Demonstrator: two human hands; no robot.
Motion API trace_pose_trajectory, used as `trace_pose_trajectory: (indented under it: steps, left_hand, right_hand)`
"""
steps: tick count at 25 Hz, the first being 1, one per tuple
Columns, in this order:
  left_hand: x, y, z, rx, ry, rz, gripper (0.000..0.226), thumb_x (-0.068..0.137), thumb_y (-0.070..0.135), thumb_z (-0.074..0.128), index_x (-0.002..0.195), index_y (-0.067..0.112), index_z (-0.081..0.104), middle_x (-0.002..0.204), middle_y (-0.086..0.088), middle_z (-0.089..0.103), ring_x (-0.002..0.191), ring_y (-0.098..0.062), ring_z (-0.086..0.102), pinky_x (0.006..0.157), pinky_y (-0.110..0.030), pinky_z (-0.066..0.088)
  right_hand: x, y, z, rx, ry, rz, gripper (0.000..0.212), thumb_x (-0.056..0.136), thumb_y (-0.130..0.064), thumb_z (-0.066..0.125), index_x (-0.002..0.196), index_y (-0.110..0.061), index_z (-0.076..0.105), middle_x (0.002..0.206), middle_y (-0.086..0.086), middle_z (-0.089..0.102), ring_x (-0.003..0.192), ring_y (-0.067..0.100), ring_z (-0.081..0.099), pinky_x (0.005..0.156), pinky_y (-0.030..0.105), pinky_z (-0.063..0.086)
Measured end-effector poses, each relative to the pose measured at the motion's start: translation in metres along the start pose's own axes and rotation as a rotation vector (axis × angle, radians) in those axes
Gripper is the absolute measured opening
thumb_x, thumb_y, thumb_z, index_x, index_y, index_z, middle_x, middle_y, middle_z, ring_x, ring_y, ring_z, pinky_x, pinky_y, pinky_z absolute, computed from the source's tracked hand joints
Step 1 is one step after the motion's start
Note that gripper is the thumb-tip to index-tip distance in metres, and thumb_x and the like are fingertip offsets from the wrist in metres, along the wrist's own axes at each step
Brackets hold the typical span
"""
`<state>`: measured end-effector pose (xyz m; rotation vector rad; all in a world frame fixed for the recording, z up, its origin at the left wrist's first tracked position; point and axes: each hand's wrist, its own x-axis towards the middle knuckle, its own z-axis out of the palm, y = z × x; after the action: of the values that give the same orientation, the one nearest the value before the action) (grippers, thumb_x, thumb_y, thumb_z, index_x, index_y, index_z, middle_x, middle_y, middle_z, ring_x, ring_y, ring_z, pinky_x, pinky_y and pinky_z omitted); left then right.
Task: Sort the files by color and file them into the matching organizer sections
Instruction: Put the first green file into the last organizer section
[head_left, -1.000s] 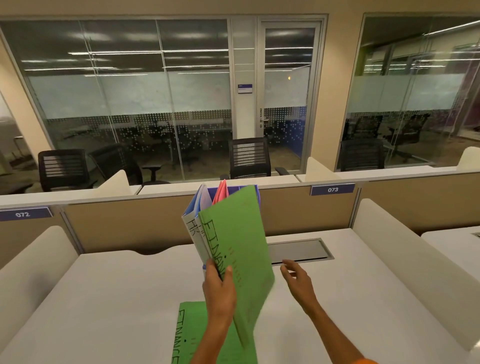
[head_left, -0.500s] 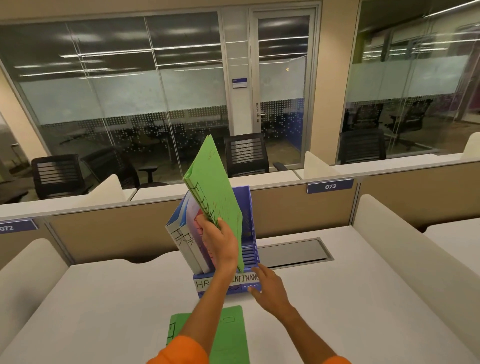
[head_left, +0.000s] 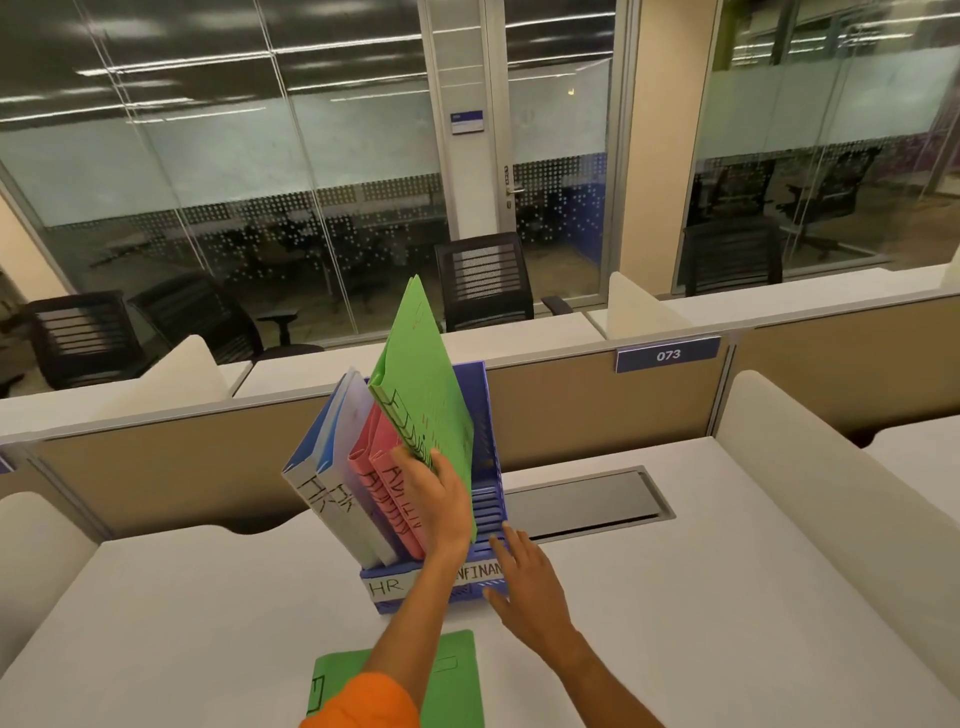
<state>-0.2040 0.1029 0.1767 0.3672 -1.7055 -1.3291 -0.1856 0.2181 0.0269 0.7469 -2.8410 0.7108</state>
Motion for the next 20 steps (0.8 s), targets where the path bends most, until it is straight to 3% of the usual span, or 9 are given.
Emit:
trace_pose_trajectory:
  steps: [2, 4, 11, 14, 17, 20]
  left_hand:
    - [-0.001, -0.017, 0.007, 0.021, -0.005, 0.003, 0.022, 0.100, 0.008, 0.043, 0.110, 0.028, 0.039, 0.097, -0.005, 0.056, 0.076, -0.018, 0.056, 0.059, -0.019, 0.047]
    - [-0.004, -0.034, 0.012, 0.045, -0.015, -0.003, 0.017, 0.100, 0.008, 0.044, 0.111, 0.021, 0.040, 0.095, -0.007, 0.056, 0.073, -0.021, 0.054, 0.059, -0.018, 0.045]
    - [-0.022, -0.078, 0.021, 0.216, -0.061, -0.059, 0.019, 0.099, 0.009, 0.047, 0.117, 0.002, 0.044, 0.092, -0.002, 0.057, 0.069, -0.020, 0.057, 0.052, -0.006, 0.040]
    - [-0.032, -0.087, 0.022, 0.201, -0.102, -0.115, 0.020, 0.099, 0.005, 0.046, 0.119, 0.001, 0.043, 0.088, 0.008, 0.053, 0.066, 0.001, 0.058, 0.056, 0.000, 0.041]
    - [-0.041, -0.096, 0.020, 0.170, -0.147, -0.160, 0.021, 0.100, 0.005, 0.044, 0.121, 0.007, 0.041, 0.088, 0.017, 0.048, 0.079, 0.018, 0.056, 0.061, 0.003, 0.039]
    - [-0.045, -0.099, 0.019, 0.158, -0.161, -0.192, 0.020, 0.101, 0.009, 0.043, 0.121, 0.010, 0.040, 0.087, 0.015, 0.050, 0.077, 0.003, 0.059, 0.061, 0.000, 0.042]
  right_hand:
    - [0.000, -0.001, 0.006, -0.022, 0.006, -0.009, 0.075, 0.071, -0.043, 0.081, 0.135, -0.015, 0.055, 0.143, 0.012, 0.052, 0.129, 0.032, 0.053, 0.099, 0.041, 0.050]
    - [-0.001, 0.000, 0.012, -0.035, 0.024, 0.003, 0.079, 0.065, -0.046, 0.085, 0.132, -0.015, 0.058, 0.139, 0.011, 0.056, 0.125, 0.030, 0.057, 0.095, 0.039, 0.053]
    - [0.001, 0.003, 0.026, -0.081, 0.039, 0.036, 0.077, 0.079, -0.046, 0.072, 0.145, -0.018, 0.042, 0.155, 0.009, 0.034, 0.142, 0.030, 0.034, 0.111, 0.043, 0.035]
    - [0.002, 0.006, 0.032, -0.059, 0.028, 0.043, 0.078, 0.085, -0.047, 0.065, 0.150, -0.020, 0.032, 0.160, 0.006, 0.022, 0.147, 0.029, 0.020, 0.115, 0.042, 0.025]
    - [0.002, 0.008, 0.038, -0.046, -0.006, 0.057, 0.080, 0.088, -0.049, 0.062, 0.153, -0.024, 0.022, 0.163, 0.002, 0.010, 0.149, 0.026, 0.009, 0.118, 0.040, 0.019]
    - [0.003, 0.010, 0.040, -0.042, -0.021, 0.065, 0.081, 0.088, -0.049, 0.061, 0.153, -0.024, 0.020, 0.163, 0.002, 0.009, 0.149, 0.027, 0.008, 0.118, 0.040, 0.019]
